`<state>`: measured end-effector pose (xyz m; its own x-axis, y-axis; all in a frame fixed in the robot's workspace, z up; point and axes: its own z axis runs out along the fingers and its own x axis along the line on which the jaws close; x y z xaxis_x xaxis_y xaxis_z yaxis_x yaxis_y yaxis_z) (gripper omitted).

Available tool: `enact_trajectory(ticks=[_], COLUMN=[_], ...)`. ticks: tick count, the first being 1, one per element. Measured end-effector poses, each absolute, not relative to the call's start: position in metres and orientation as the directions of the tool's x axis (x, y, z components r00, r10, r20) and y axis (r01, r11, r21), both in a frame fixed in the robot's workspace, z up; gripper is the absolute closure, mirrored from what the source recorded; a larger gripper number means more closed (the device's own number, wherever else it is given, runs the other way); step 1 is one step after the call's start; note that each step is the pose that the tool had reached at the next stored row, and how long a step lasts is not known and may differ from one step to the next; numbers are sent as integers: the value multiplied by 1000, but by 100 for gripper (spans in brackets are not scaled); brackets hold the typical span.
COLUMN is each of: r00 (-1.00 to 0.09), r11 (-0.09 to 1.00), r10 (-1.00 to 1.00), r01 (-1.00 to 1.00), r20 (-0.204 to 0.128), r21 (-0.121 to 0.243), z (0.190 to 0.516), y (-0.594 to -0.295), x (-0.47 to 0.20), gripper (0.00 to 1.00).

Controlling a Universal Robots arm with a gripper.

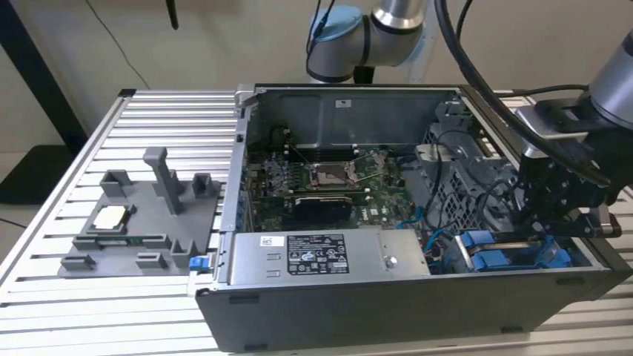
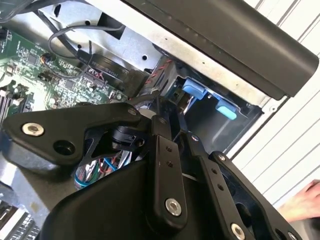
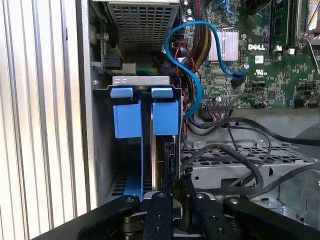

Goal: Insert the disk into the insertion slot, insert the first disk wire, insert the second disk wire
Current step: 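Insert the first disk wire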

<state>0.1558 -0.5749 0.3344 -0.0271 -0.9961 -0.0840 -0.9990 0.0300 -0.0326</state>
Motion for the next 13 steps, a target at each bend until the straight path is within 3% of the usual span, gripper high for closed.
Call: enact_trajectory(ticks=[8,10,13], r00=[-28,-28,-28], r11=[30,30,30], r10=[-996,-996,-996], r01=[-999,-999,-999], r20=[-83,-85,-84], r21=[-32,-31,-29], z=[327,327,338], y=[-575,-575,-575], x=[156,156,156], gripper=[80,73,73])
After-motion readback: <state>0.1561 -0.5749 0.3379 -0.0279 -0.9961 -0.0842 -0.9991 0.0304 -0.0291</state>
